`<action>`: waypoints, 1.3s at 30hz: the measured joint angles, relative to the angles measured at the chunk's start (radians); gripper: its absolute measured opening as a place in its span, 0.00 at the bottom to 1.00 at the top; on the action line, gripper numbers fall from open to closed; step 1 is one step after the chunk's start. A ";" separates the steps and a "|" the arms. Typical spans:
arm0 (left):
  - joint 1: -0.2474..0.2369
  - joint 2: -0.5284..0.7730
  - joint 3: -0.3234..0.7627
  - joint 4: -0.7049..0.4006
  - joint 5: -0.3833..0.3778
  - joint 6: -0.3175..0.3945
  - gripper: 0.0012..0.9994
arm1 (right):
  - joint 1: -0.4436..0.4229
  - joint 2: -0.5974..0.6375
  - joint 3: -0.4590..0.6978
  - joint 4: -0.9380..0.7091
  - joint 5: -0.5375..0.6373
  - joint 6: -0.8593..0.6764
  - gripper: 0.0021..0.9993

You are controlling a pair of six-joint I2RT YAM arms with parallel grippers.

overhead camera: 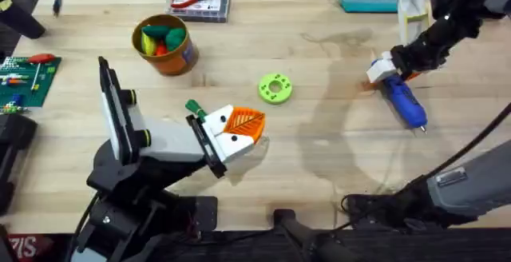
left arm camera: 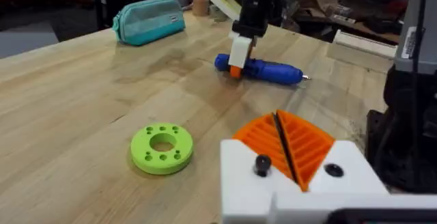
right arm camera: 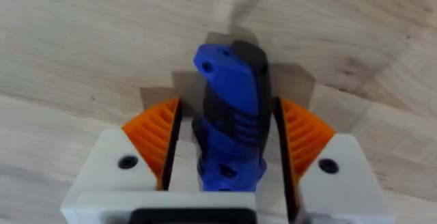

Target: Pick up the gripper from the table and insert it into the empty holder that is missing its gripper. Then pick up a screw, insert it into the mounting hole, and use the screwdriver to tighten it. Finally, clean up the table by picking up the vegetable and placing it into the bucket.

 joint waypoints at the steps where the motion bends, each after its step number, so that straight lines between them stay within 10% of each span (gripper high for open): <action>1: 0.000 0.000 0.000 0.000 0.000 0.000 0.00 | 0.000 0.000 0.000 0.000 0.000 -0.001 0.82; 30: 0.000 0.000 0.000 0.000 0.000 0.000 0.00 | 0.032 -0.002 -0.025 0.014 0.042 -0.071 0.70; 39: 0.000 0.000 0.000 0.000 0.000 0.000 0.00 | 0.031 -0.006 -0.032 0.034 0.050 -0.083 0.30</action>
